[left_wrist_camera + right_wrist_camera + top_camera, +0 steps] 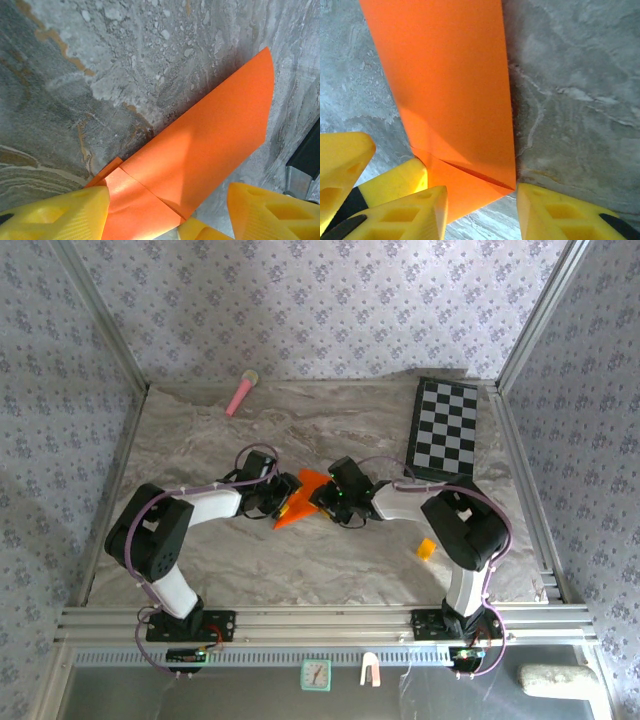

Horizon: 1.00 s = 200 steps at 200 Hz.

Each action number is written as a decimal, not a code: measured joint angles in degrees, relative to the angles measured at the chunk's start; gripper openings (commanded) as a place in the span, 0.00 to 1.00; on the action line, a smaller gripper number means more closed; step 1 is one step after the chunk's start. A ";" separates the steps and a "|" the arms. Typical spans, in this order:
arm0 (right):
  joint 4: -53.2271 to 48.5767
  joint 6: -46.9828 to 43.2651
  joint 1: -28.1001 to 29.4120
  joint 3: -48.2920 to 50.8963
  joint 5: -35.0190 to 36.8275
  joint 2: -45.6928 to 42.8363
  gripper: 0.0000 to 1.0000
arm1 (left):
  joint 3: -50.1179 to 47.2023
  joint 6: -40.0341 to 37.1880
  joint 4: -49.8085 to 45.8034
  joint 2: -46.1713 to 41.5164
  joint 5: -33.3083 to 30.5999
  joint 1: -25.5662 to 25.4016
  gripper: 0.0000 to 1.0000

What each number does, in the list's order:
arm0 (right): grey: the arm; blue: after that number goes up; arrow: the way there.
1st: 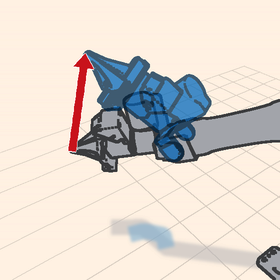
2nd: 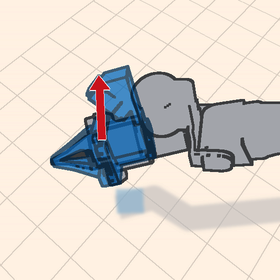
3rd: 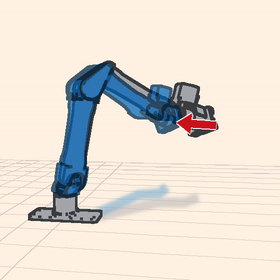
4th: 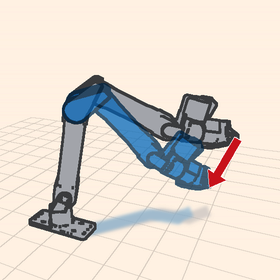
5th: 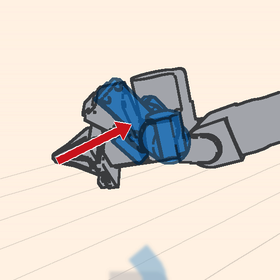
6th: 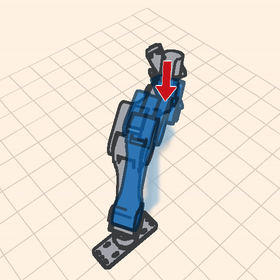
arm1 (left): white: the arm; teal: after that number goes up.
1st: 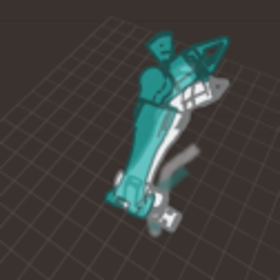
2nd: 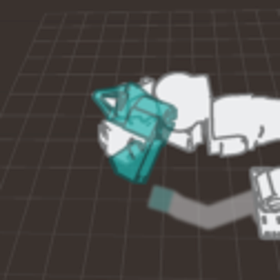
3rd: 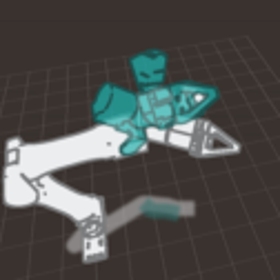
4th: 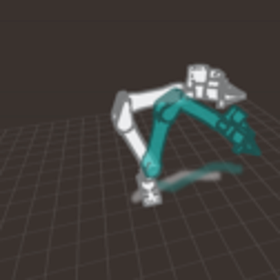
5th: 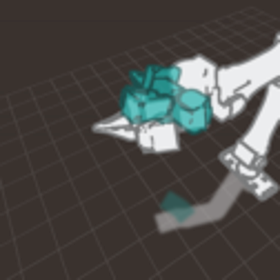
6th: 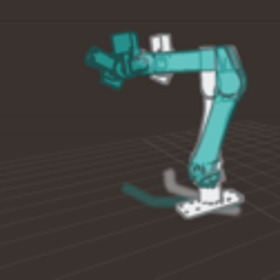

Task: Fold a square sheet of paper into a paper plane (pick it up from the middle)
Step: Fold the wing for the fifth time at the center of the table.

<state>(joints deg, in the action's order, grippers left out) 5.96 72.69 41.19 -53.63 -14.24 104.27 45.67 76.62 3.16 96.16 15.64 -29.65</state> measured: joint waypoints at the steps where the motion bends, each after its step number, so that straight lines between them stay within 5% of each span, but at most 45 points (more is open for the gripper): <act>1: 0.04 0.00 0.00 0.00 -0.04 0.02 0.41 | 0.00 -0.02 -0.02 0.00 0.00 0.00 0.65; 97: 7.52 0.00 0.11 1.14 -1.64 0.44 0.30 | -0.04 0.00 -0.02 -0.07 -0.02 0.02 0.65; 200: 7.67 -0.04 0.09 1.86 -1.33 0.35 0.05 | 2.34 -4.02 -5.62 -0.42 0.96 0.39 0.72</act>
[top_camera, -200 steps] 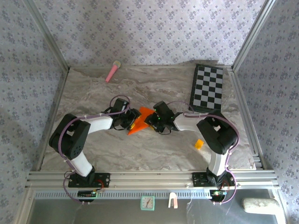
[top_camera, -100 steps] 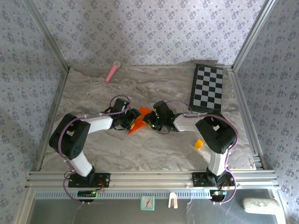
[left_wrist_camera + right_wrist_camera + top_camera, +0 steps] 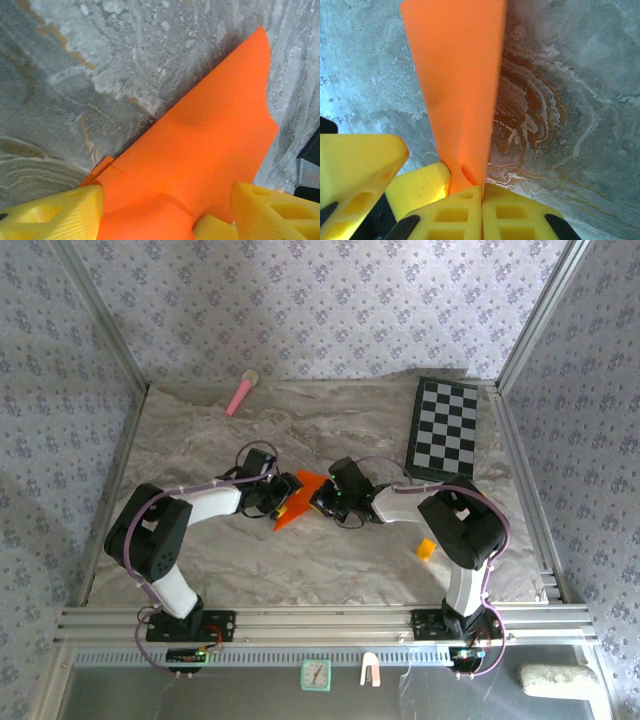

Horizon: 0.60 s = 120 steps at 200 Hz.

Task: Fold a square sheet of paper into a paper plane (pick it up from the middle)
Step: Fold the wing for the fifth time at the center of the table.

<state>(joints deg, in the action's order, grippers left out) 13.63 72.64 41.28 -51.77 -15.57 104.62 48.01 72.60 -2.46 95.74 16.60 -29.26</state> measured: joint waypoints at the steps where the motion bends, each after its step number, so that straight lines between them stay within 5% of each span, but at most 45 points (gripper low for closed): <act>1: -0.04 -0.02 0.00 0.00 0.04 -0.02 0.05 | 0.07 -0.26 -0.20 -0.04 0.00 0.00 0.72; 59: -4.63 -1.51 -0.57 0.00 3.30 -5.42 0.04 | 1.05 -14.08 -9.53 -6.60 -2.12 0.11 0.90; 120: -7.52 -1.51 -2.56 0.09 4.24 -7.67 0.03 | -0.90 -32.63 -9.44 -17.05 -7.41 -3.17 0.89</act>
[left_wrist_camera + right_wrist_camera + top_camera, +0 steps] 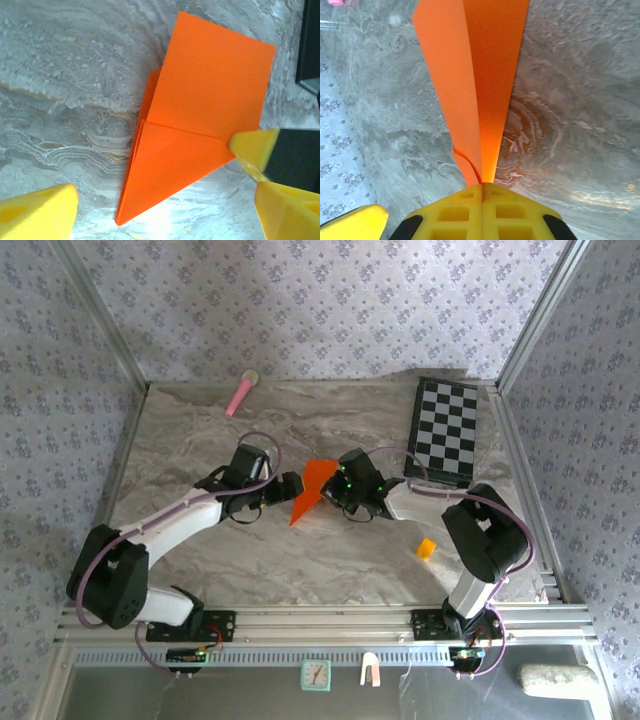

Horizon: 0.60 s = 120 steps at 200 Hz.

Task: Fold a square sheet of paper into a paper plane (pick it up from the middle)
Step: Fold the wing for the fifth time at the center of the table.

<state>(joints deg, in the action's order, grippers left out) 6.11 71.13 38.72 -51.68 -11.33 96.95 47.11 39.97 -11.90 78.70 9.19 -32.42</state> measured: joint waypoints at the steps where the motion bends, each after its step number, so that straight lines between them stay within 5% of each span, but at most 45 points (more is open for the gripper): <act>1: -0.07 0.02 0.00 0.02 0.00 0.00 0.03 | -0.13 -0.33 0.09 -0.07 -0.04 -0.13 0.89; 120: -1.18 3.30 -3.65 1.62 -2.91 0.00 0.03 | -3.87 -31.45 10.08 7.96 -15.63 -13.60 0.73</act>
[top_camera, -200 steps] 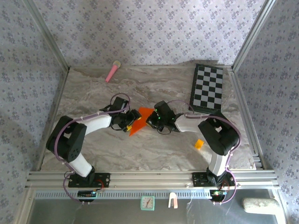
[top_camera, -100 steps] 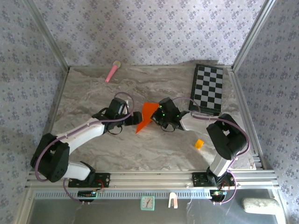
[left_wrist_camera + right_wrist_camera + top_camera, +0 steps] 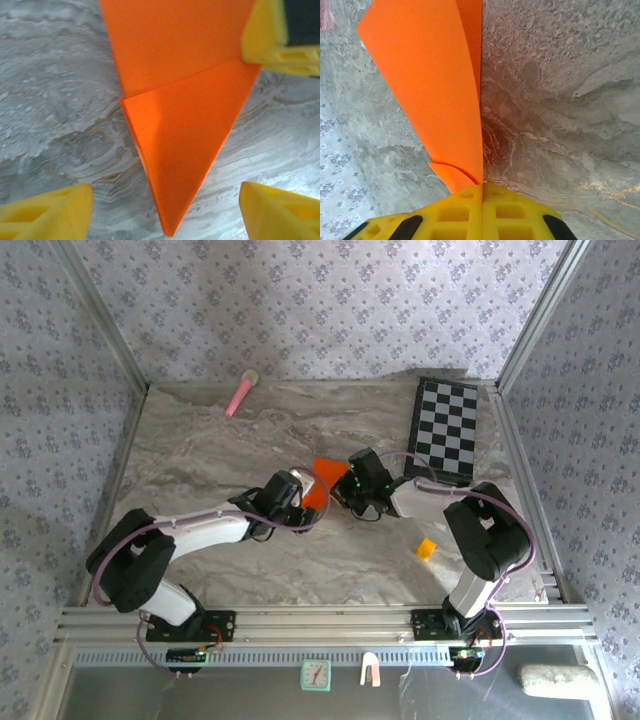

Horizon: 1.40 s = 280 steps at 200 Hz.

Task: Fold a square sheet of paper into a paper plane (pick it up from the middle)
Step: Fold the wing for the fifth time at the center of the table.

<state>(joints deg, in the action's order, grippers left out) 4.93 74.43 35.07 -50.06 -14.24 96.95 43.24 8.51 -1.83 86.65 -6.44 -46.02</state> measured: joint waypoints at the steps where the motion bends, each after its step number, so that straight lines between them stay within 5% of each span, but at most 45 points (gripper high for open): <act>1: 0.00 0.02 -0.02 0.00 -0.13 0.00 0.03 | 0.00 -0.17 0.02 0.07 -0.02 -0.04 0.73; 98: 1.07 3.85 -1.11 0.00 -5.14 -0.96 0.05 | -0.52 -13.51 12.41 5.11 1.68 -1.73 0.52; 225: 0.83 5.40 -1.62 0.00 -6.78 -1.49 0.10 | -5.07 -14.64 18.71 6.23 -0.59 -1.73 0.29; 253: 0.81 5.75 -1.62 0.00 -7.32 -1.51 0.13 | -5.18 -14.56 19.28 6.54 -0.72 -1.73 0.21; 280: 0.22 5.81 -1.70 0.00 -7.80 -1.51 0.28 | -5.22 -14.53 19.69 6.58 -0.68 -1.73 0.14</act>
<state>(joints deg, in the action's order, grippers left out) 5.15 80.25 33.36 -50.06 -22.04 95.44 38.02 -6.02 17.87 93.23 -7.11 -47.75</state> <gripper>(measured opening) 0.199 0.163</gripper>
